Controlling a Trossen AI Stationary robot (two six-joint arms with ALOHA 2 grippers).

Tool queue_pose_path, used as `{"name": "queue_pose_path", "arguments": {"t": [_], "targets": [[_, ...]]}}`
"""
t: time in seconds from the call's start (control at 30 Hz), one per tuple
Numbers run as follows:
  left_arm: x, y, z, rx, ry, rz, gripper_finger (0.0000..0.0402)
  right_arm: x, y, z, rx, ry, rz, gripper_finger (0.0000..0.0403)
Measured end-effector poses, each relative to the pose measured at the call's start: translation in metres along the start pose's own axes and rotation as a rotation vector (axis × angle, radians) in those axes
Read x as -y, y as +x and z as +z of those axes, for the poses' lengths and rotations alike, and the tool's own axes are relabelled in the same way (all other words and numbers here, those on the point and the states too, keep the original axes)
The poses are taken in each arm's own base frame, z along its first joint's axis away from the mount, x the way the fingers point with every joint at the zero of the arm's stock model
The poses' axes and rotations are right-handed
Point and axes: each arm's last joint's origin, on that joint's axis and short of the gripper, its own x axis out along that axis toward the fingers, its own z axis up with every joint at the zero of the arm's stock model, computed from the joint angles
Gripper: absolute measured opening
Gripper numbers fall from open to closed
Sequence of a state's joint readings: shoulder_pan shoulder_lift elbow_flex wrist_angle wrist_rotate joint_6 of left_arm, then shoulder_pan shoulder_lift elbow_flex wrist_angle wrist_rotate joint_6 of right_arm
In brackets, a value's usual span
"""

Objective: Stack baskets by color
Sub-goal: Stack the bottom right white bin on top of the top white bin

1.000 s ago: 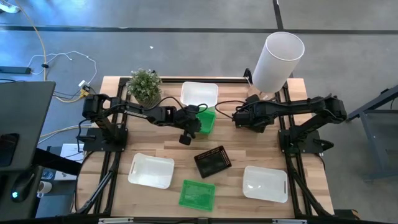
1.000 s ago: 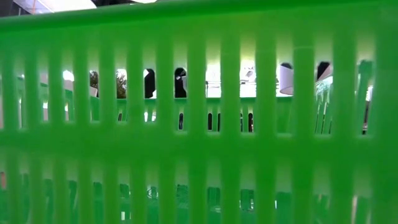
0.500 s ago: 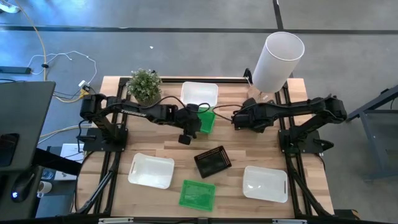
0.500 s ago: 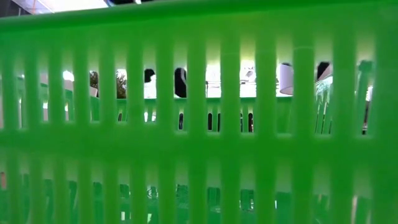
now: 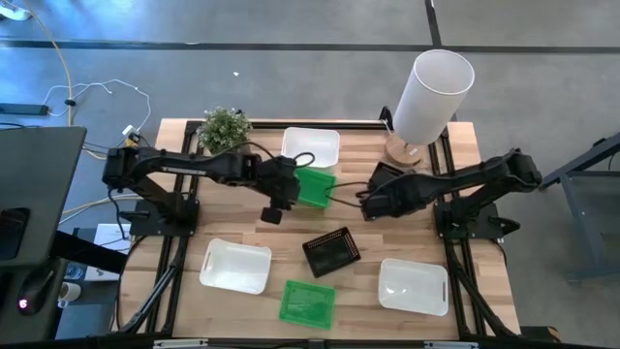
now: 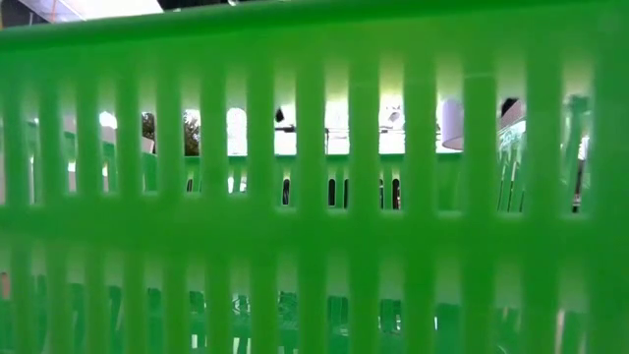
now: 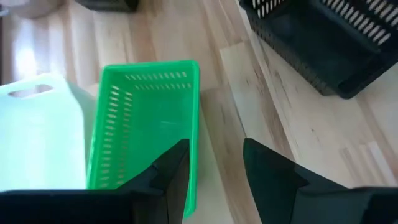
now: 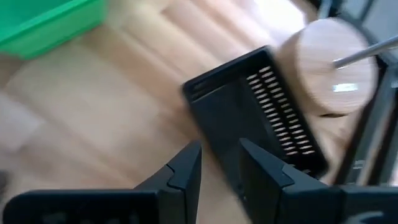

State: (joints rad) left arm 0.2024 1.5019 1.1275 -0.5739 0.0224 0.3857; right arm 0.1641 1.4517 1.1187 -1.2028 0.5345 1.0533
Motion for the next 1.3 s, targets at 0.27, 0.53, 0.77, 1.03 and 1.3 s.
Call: {"name": "queue_pose_path", "arguments": {"t": [0.27,0.53,0.77,1.03,1.3], "targets": [[0.007,-0.038,-0.008,-0.020,-0.072,-0.014,0.0136,-0.017,-0.012,-0.017,-0.095,-0.075,0.170,0.0092],[0.020,-0.075,-0.012,0.036,-0.105,-0.015,0.0136,-0.025,-0.023,-0.036,-0.180,-0.161,0.255,0.0092],[0.029,-0.098,-0.015,0.087,-0.118,-0.020,0.0136,-0.030,-0.032,-0.052,-0.296,-0.268,0.343,0.0092],[0.031,-0.102,-0.015,0.102,-0.143,-0.023,0.0136,-0.034,-0.043,-0.072,-0.414,-0.452,0.454,0.0092],[0.031,-0.102,-0.015,0.102,-0.156,-0.023,0.0136,-0.036,-0.052,-0.088,-0.403,-0.595,0.489,0.0092]]}}
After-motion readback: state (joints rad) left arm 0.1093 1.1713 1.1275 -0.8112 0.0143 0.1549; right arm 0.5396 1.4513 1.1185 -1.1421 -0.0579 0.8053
